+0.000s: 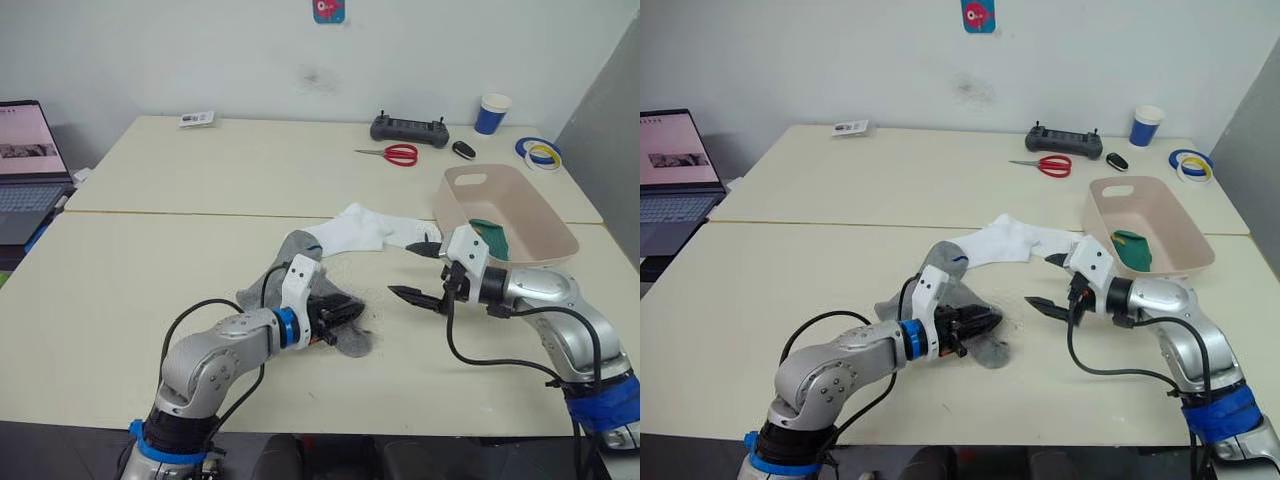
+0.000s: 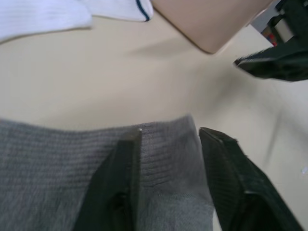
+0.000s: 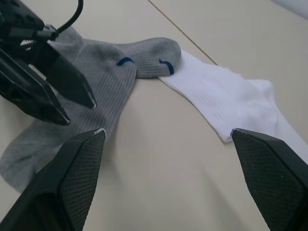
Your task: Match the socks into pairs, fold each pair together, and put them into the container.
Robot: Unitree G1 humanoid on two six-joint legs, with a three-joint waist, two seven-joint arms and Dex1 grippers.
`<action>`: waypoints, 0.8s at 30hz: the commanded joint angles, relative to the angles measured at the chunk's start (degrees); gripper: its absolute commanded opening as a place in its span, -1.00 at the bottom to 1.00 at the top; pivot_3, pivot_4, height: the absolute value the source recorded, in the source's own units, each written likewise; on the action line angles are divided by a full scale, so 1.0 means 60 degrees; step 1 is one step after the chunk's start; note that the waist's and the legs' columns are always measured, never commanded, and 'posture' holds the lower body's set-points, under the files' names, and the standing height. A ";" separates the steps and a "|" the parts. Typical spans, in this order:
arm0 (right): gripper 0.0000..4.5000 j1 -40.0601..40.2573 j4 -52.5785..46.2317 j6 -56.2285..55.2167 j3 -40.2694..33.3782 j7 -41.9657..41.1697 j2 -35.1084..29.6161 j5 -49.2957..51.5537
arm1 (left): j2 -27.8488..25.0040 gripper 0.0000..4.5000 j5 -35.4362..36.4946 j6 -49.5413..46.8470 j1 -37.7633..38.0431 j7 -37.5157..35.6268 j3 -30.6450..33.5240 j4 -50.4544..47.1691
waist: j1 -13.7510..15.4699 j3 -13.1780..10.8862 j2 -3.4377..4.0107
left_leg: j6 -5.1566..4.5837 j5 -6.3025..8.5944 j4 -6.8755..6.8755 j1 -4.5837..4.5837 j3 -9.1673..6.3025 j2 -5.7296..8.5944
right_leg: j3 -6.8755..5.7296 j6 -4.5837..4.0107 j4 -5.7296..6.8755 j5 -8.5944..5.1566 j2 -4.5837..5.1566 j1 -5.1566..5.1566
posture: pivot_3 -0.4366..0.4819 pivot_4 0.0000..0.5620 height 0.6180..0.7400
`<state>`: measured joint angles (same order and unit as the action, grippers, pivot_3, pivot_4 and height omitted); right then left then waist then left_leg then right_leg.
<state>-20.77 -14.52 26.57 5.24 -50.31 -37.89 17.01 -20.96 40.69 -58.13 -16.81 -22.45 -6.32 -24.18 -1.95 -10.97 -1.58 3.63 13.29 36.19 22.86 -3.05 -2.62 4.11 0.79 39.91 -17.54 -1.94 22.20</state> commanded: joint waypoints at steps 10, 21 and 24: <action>1.00 0.0968 -0.1564 0.2939 -0.0843 0.0881 0.0176 0.1505 | -0.3557 0.98 -0.2499 0.3759 -0.0726 -0.3105 0.0741 0.2608 | 0.0010 -0.0001 0.0003 | 0.0002 -0.0001 -0.0003 -0.0002 0.0008 0.0001 | -0.0004 -0.0002 -0.0001 -0.0002 -0.0002 0.0007 | -0.05 -0.47 1.00; 1.00 0.1344 -0.2658 0.5023 0.0405 0.1557 0.0393 0.2052 | -0.2917 0.81 -0.3874 0.4941 -0.0847 -0.3725 -0.0118 0.3709 | 0.0022 -0.0002 0.0002 | -0.0001 0.0001 -0.0009 0.0018 0.0010 0.0000 | -0.0008 0.0001 -0.0033 -0.0001 0.0006 0.0010 | -0.05 -0.47 1.00; 1.00 0.1286 -0.2567 0.5003 0.0700 0.1527 0.0378 0.1968 | -0.2835 0.42 -0.3933 0.4955 -0.0848 -0.3744 -0.0022 0.3669 | 0.0013 -0.0002 0.0003 | -0.0001 0.0001 -0.0010 0.0015 0.0008 -0.0003 | -0.0009 0.0001 -0.0029 -0.0001 0.0002 0.0010 | -0.05 -0.47 1.00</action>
<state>-12.13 -28.54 56.76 9.34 -41.04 -35.42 28.32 -38.01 17.44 -29.45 -21.83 -44.55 -7.52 -0.28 -1.87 -10.98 -1.56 3.62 13.30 36.13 22.94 -2.99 -2.64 4.05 0.80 39.75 -17.55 -1.93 22.26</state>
